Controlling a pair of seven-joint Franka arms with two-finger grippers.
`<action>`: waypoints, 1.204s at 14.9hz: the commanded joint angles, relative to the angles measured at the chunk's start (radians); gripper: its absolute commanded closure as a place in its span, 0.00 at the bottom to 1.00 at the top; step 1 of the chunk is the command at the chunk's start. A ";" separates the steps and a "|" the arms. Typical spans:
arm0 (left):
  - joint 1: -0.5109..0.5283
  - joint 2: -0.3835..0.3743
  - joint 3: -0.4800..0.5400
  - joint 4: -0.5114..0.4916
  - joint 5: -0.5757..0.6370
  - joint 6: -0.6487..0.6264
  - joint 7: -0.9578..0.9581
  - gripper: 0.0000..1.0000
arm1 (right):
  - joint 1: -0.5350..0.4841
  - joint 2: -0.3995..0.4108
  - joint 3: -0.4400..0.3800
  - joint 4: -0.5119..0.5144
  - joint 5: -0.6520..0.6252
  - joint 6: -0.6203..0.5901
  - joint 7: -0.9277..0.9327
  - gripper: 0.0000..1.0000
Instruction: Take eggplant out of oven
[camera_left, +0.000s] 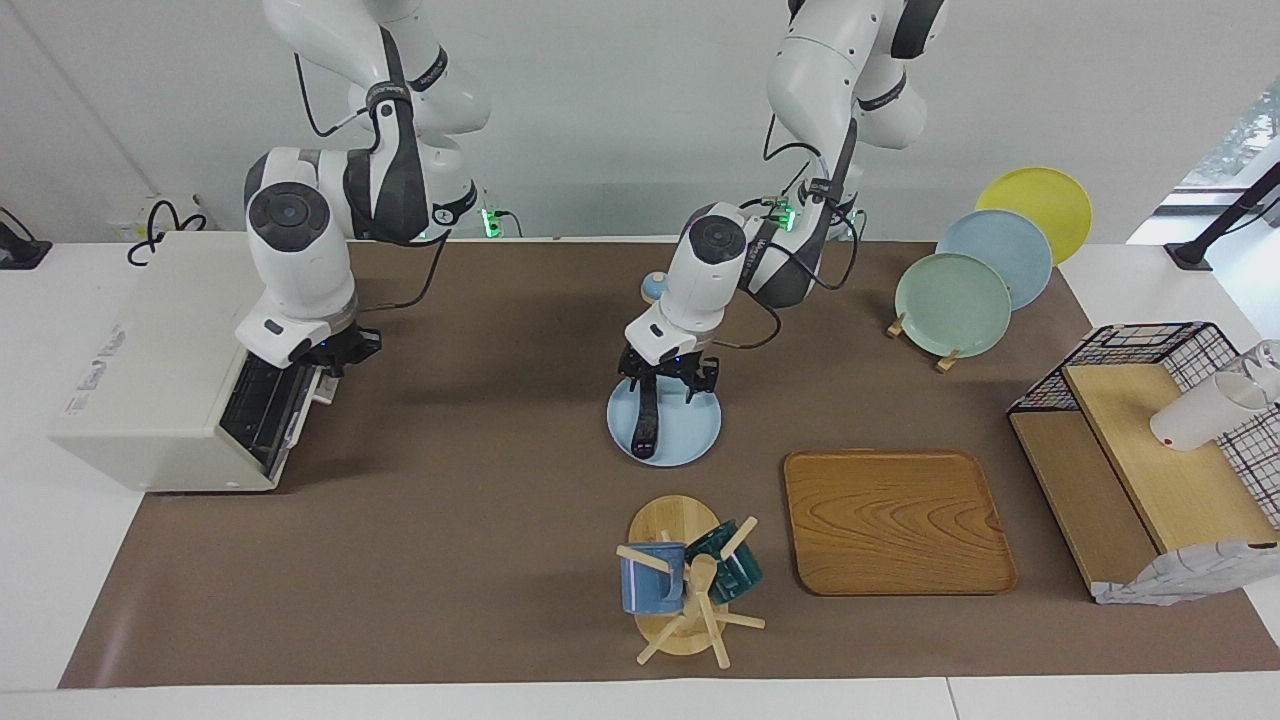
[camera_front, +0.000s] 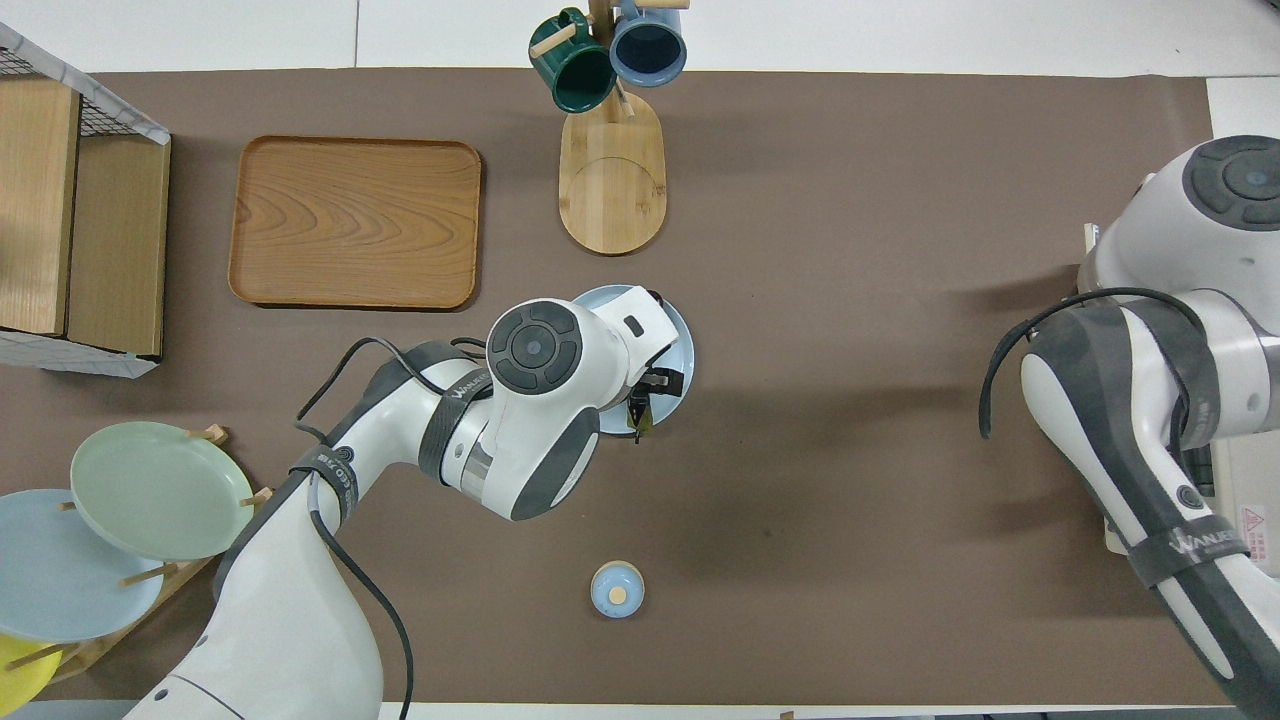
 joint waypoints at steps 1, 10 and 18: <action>-0.024 0.022 0.013 0.014 -0.030 0.027 -0.020 0.00 | -0.074 -0.002 -0.005 0.005 -0.034 -0.001 -0.091 1.00; -0.037 0.020 0.014 0.006 -0.030 0.027 -0.037 0.62 | -0.094 -0.019 0.001 0.239 0.059 -0.262 -0.120 1.00; -0.031 0.020 0.014 0.015 -0.030 0.015 -0.035 1.00 | -0.096 -0.019 -0.002 0.290 0.260 -0.320 -0.111 0.74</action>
